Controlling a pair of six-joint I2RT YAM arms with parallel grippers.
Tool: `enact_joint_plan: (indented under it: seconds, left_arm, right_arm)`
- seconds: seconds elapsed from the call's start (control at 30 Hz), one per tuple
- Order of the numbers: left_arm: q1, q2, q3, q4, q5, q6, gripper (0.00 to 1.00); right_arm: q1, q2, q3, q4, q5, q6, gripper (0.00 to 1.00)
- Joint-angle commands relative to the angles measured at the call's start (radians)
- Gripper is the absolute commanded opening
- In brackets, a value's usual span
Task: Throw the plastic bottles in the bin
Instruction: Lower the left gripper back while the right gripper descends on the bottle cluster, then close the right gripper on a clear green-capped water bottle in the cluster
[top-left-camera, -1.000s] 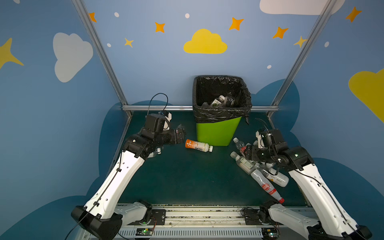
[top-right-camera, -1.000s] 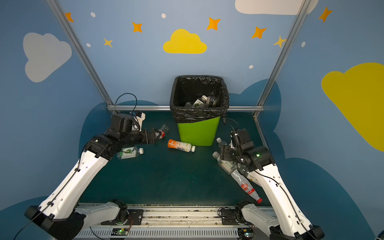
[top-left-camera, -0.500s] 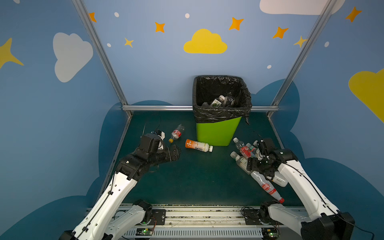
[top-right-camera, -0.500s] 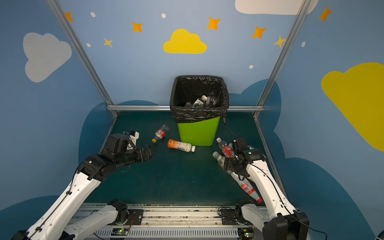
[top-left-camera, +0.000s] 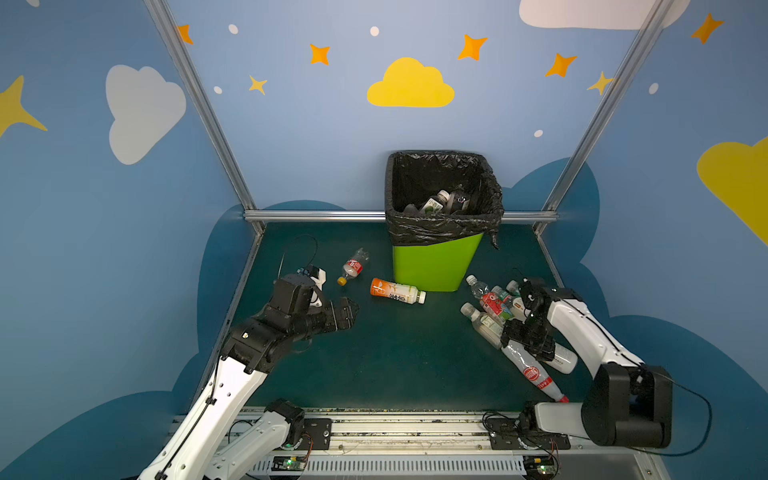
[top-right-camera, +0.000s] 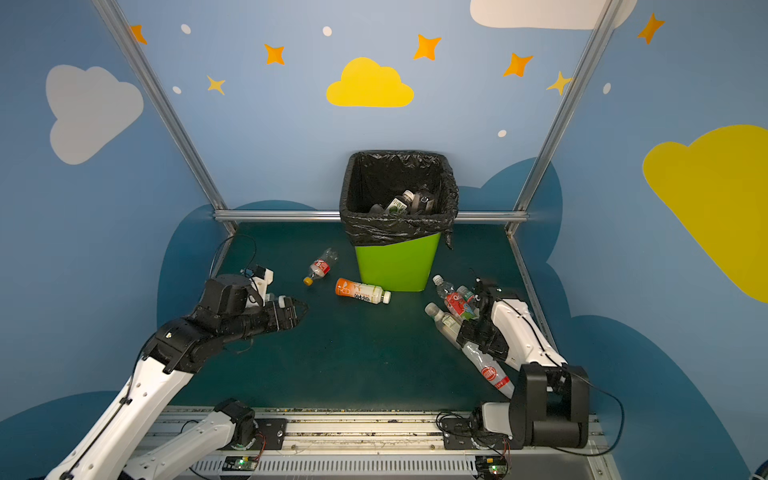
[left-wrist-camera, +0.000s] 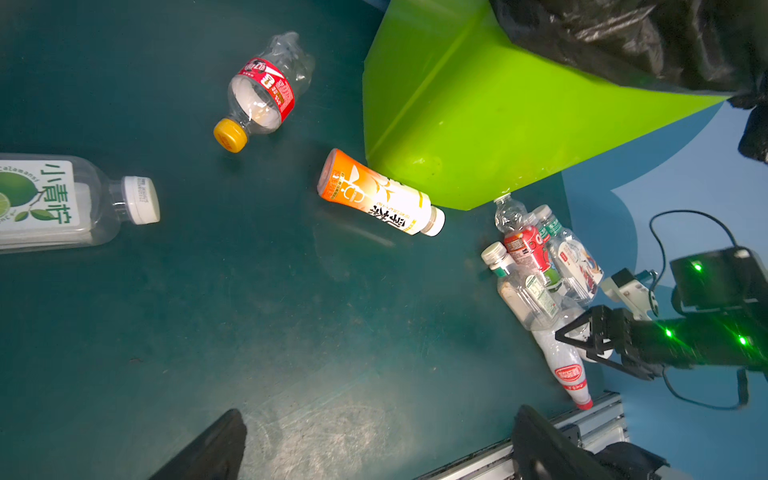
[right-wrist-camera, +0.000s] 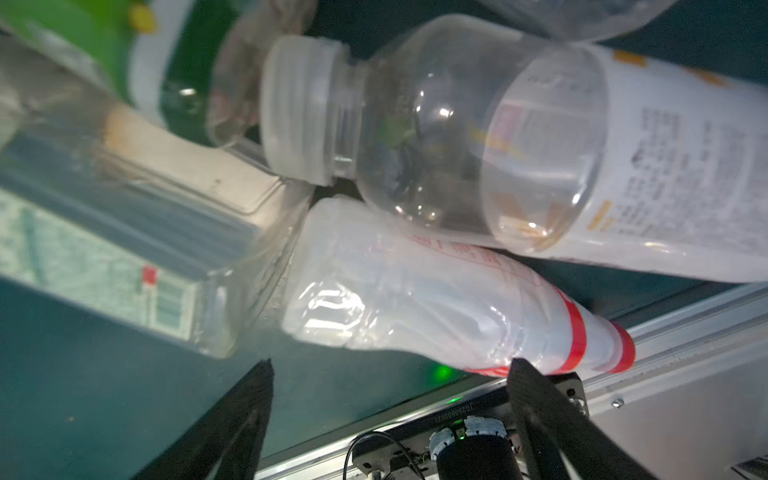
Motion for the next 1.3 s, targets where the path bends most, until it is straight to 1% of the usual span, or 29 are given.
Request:
enact_joint_plan:
  seconds: [0.0, 0.2, 0.37, 0.53, 0.63, 0.73, 0.77, 0.9, 0.97, 1.13, 1.27]
  left_arm:
    - [0.000, -0.023, 0.014, -0.041, -0.024, 0.041, 1.00]
    - [0.001, -0.038, 0.038, -0.081, -0.058, 0.087, 1.00]
    - [0.003, -0.051, 0.038, -0.074, -0.077, 0.095, 1.00]
    - [0.003, -0.046, 0.037, -0.073, -0.075, 0.093, 1.00]
    - [0.004, -0.045, 0.037, -0.079, -0.077, 0.089, 1.00]
    - [0.004, -0.051, 0.036, -0.081, -0.080, 0.084, 1.00]
    - [0.003, -0.053, 0.036, -0.082, -0.080, 0.083, 1.00]
    - [0.004, -0.053, 0.040, -0.089, -0.087, 0.078, 1.00]
    - [0.004, -0.054, 0.040, -0.089, -0.089, 0.073, 1.00]
    - [0.005, -0.057, 0.036, -0.080, -0.084, 0.057, 1.00]
    - [0.005, -0.069, 0.031, -0.079, -0.093, 0.046, 1.00]
  right_arm:
    - [-0.009, 0.041, 0.002, 0.014, -0.024, -0.023, 0.88]
    - [-0.006, 0.111, 0.000, 0.045, -0.052, -0.048, 0.88]
    - [0.001, 0.158, -0.008, 0.074, -0.108, -0.065, 0.87]
    - [0.051, 0.203, -0.028, 0.110, -0.166, -0.058, 0.83]
    - [0.078, 0.231, -0.047, 0.133, -0.167, -0.041, 0.83]
    - [0.103, 0.251, -0.046, 0.143, -0.164, -0.035, 0.78]
    - [0.110, 0.248, -0.046, 0.152, -0.172, -0.030, 0.78]
    - [0.163, 0.180, -0.055, 0.217, -0.285, 0.002, 0.77]
    - [0.189, 0.149, -0.047, 0.235, -0.320, 0.015, 0.77]
    - [0.217, 0.089, 0.003, 0.219, -0.355, 0.025, 0.77]
    - [0.220, 0.042, 0.039, 0.188, -0.360, 0.019, 0.77]
